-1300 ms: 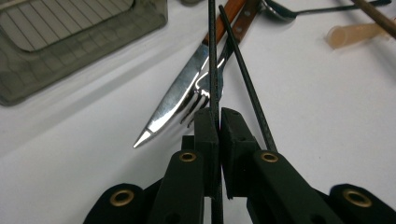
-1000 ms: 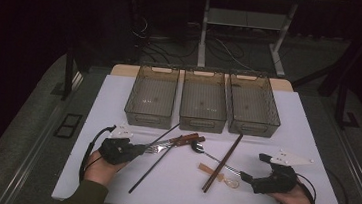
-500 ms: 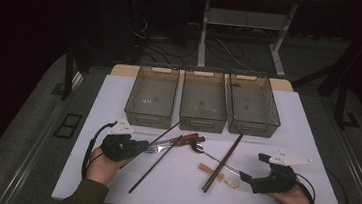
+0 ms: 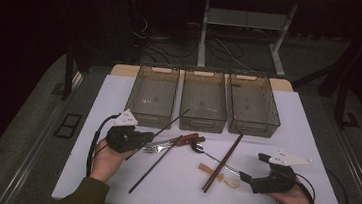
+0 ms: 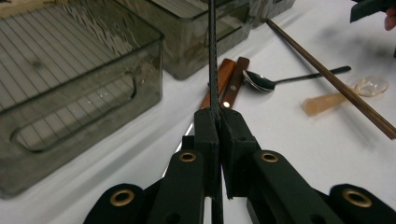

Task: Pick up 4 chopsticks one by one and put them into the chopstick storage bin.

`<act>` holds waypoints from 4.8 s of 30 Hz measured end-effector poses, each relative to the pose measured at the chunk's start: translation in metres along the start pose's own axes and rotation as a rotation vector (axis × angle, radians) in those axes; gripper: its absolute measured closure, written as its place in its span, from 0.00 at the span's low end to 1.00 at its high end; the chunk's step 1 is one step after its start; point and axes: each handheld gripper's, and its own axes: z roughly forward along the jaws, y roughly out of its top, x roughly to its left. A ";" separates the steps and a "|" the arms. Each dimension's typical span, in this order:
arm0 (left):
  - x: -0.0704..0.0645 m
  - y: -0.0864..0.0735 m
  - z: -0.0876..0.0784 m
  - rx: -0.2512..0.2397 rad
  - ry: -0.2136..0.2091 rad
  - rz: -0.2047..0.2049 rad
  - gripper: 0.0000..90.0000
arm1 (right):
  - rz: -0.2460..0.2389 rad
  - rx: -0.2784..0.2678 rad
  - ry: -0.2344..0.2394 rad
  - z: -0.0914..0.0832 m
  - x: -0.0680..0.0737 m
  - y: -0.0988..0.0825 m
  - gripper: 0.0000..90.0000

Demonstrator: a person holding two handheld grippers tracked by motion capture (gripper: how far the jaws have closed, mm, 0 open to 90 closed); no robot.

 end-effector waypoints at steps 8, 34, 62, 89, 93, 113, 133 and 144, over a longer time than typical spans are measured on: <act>0.006 0.012 0.005 -0.023 0.011 0.006 0.95 | -0.002 0.001 -0.001 0.000 0.000 0.000 0.01; 0.029 0.037 0.015 -0.069 0.043 0.002 0.95 | -0.004 0.006 -0.003 0.001 0.002 0.000 0.01; 0.083 0.075 0.024 -0.087 0.130 -0.053 0.95 | 0.000 0.005 -0.003 0.002 0.001 0.000 0.01; 0.123 0.077 0.051 0.030 0.268 -0.112 0.95 | -0.003 0.006 0.001 0.002 0.002 0.000 0.01; 0.124 0.073 0.056 0.062 0.278 -0.115 0.95 | -0.005 0.003 -0.002 0.001 0.003 0.000 0.01; 0.116 0.071 0.041 -0.033 0.230 -0.123 0.46 | -0.004 0.007 -0.003 0.002 0.003 0.000 0.01; 0.067 0.055 0.019 -0.037 0.128 -0.060 0.20 | -0.007 0.003 -0.001 0.002 0.004 0.001 0.01; 0.043 0.031 0.008 -0.071 0.104 -0.045 0.10 | -0.011 0.003 -0.001 0.001 0.005 0.001 0.01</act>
